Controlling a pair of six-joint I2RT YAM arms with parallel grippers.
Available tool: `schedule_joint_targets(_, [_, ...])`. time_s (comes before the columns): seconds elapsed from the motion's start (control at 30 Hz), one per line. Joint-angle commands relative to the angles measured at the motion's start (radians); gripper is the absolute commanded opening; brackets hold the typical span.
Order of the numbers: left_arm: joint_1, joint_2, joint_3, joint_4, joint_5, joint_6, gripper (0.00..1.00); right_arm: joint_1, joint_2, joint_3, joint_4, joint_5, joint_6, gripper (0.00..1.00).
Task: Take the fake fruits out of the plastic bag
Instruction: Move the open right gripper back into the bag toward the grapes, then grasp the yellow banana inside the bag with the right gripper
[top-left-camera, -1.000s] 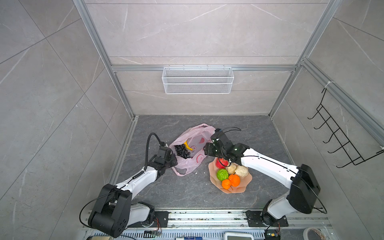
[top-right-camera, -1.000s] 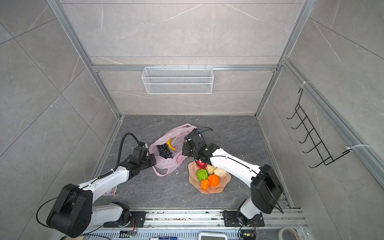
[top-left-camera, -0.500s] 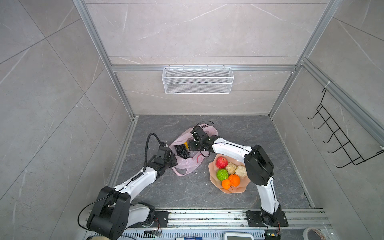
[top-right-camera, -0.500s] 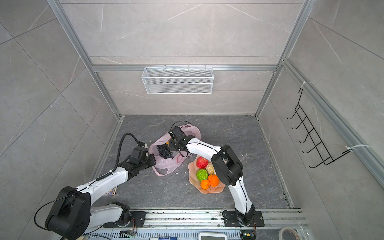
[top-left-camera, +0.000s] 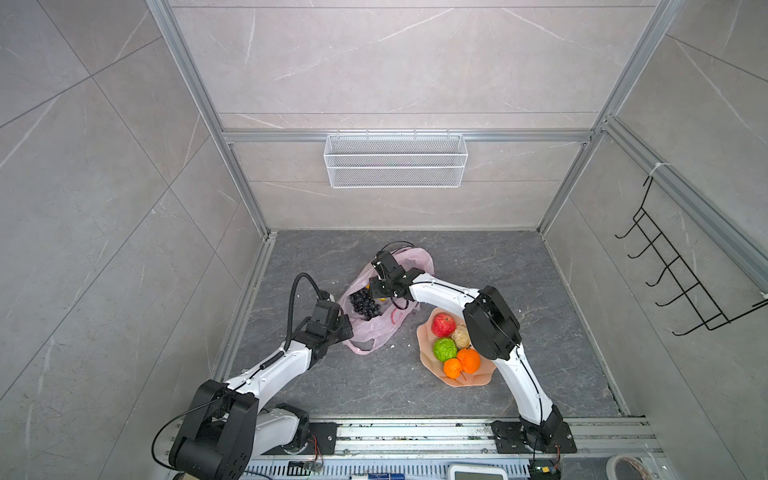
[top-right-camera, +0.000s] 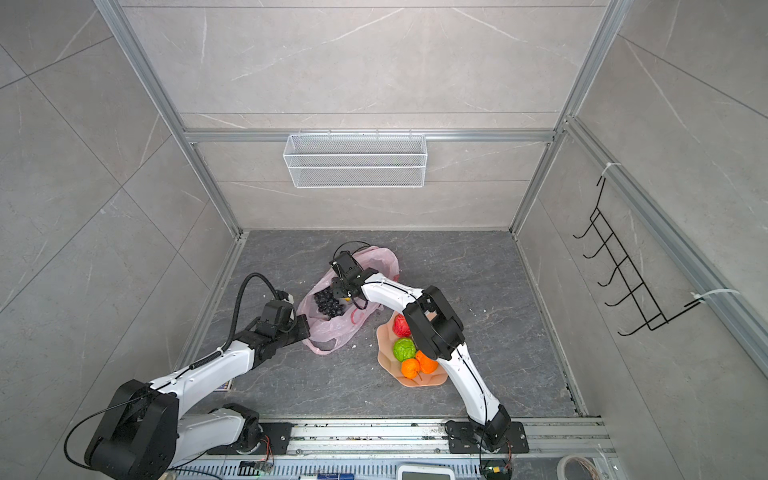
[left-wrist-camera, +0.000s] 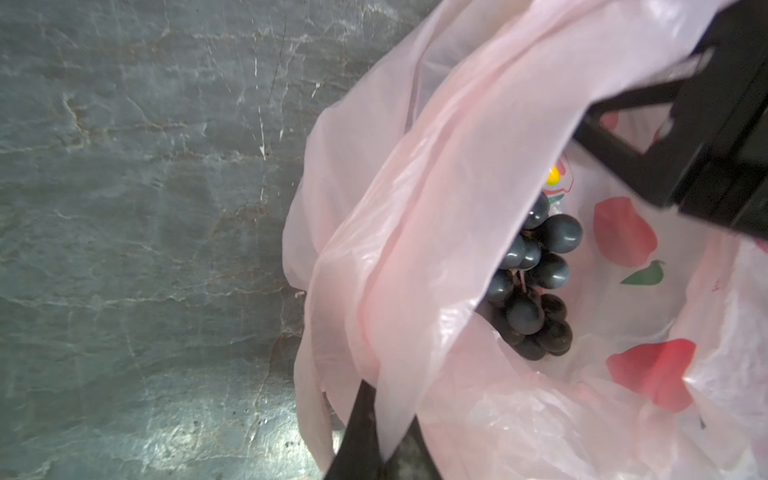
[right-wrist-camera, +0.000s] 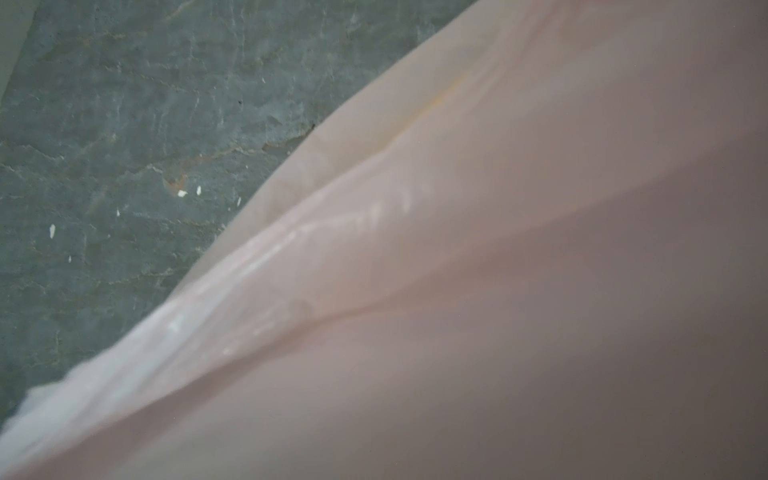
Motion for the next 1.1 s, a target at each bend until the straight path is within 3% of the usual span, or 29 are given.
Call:
schedule_joint_targets(0.0, [-0.004, -0.028, -0.017, 0.040, 0.018, -0.014, 0.03, -0.001, 0.054, 0.075, -0.024, 0.021, -0.022, 0.55])
schedule_joint_targets(0.3, [-0.003, -0.041, -0.047, 0.067, 0.039, -0.020, 0.03, -0.002, 0.171, 0.244, -0.102, 0.041, -0.034, 0.58])
schedule_joint_targets(0.5, [-0.004, -0.053, -0.057, 0.069, 0.041, -0.018, 0.03, 0.002, 0.256, 0.357, -0.169, 0.053, -0.036, 0.69])
schedule_joint_targets(0.6, [-0.004, -0.058, -0.062, 0.066, 0.038, -0.018, 0.03, 0.006, 0.270, 0.387, -0.208, 0.097, -0.025, 0.70])
schedule_joint_targets(0.8, [-0.003, -0.064, -0.057, 0.050, 0.022, -0.014, 0.03, 0.006, 0.238, 0.365, -0.261, 0.174, -0.011, 0.60])
schedule_joint_targets(1.07, [-0.003, -0.030, -0.038, 0.055, 0.022, -0.002, 0.03, 0.005, 0.146, 0.254, -0.209, 0.166, -0.020, 0.44])
